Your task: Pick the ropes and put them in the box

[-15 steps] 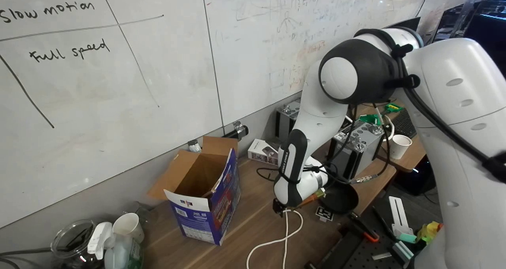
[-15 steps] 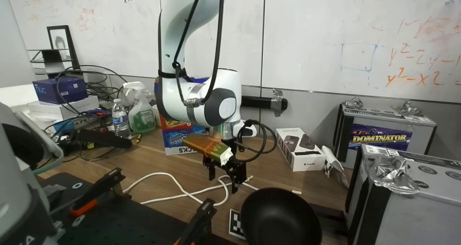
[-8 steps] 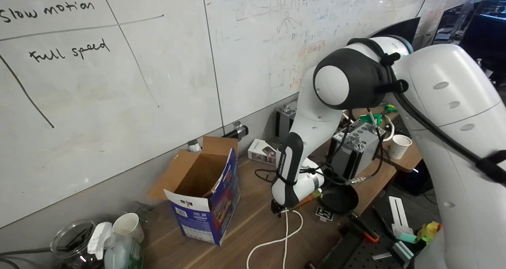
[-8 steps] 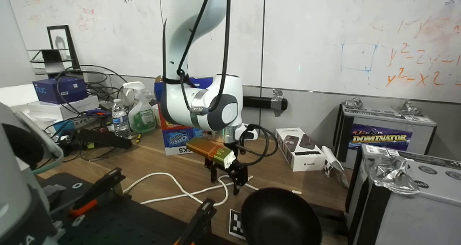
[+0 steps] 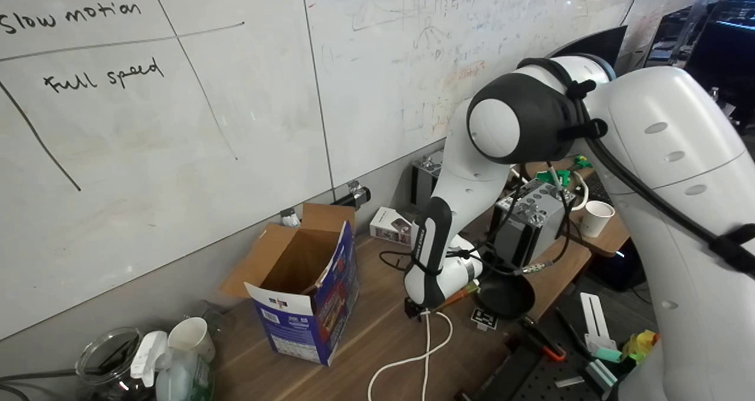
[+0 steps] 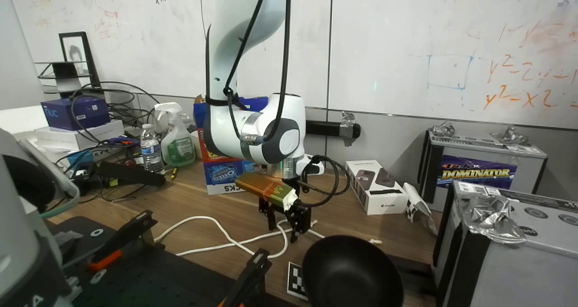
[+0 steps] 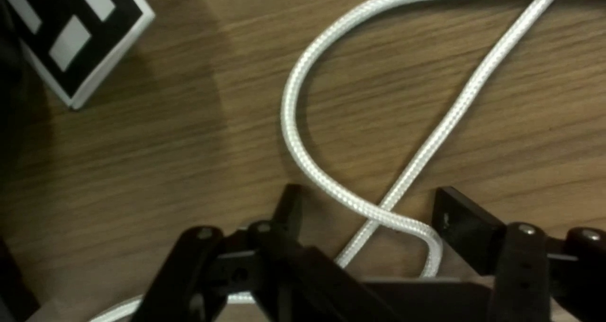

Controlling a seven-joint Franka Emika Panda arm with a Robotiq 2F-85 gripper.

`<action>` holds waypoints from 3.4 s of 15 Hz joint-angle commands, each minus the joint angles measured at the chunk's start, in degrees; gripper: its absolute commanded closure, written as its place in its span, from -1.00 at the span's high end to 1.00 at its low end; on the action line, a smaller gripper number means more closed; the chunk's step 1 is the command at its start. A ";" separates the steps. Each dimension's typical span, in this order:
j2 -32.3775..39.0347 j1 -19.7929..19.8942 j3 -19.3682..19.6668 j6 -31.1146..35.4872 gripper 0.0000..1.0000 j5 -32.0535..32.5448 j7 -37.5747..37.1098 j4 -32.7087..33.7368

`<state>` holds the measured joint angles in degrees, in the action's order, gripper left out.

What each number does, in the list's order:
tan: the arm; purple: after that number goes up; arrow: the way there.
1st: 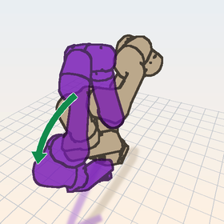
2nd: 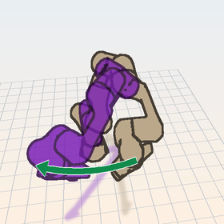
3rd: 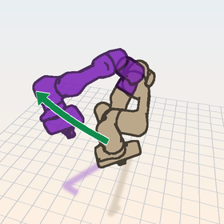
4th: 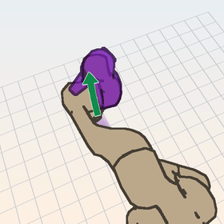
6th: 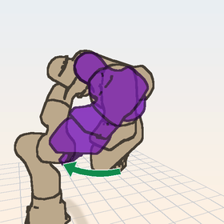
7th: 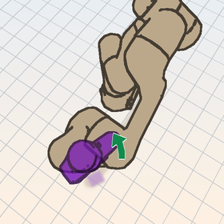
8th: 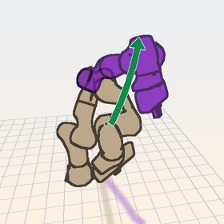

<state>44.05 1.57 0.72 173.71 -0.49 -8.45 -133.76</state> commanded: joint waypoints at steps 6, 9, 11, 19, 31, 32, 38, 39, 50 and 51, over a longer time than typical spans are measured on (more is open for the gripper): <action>0.67 0.32 -0.23 -0.65 -0.89 -1.35 1.70 1.42; 0.08 -0.23 0.32 -2.86 -0.88 -1.47 1.20 1.62; -0.82 -0.47 0.54 -4.96 -0.85 -1.43 1.08 1.85; -10.83 -3.04 1.79 -15.82 -0.87 -0.23 0.61 2.18; -38.87 -7.80 -0.92 -50.92 -0.89 7.37 -3.66 11.67; -39.80 -8.15 -1.74 -54.10 -0.89 8.07 -4.46 14.24; -38.62 -10.26 -6.78 -68.86 -0.89 10.93 -8.54 33.57; -37.73 -10.59 -7.36 -70.63 -0.89 11.44 -8.88 37.05; -21.62 -18.84 -8.70 -80.52 -0.89 19.22 -14.48 67.51; -20.15 -19.40 -8.37 -81.14 -0.89 19.26 -14.49 69.52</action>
<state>17.46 -15.65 -8.49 96.23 17.09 -22.15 -74.61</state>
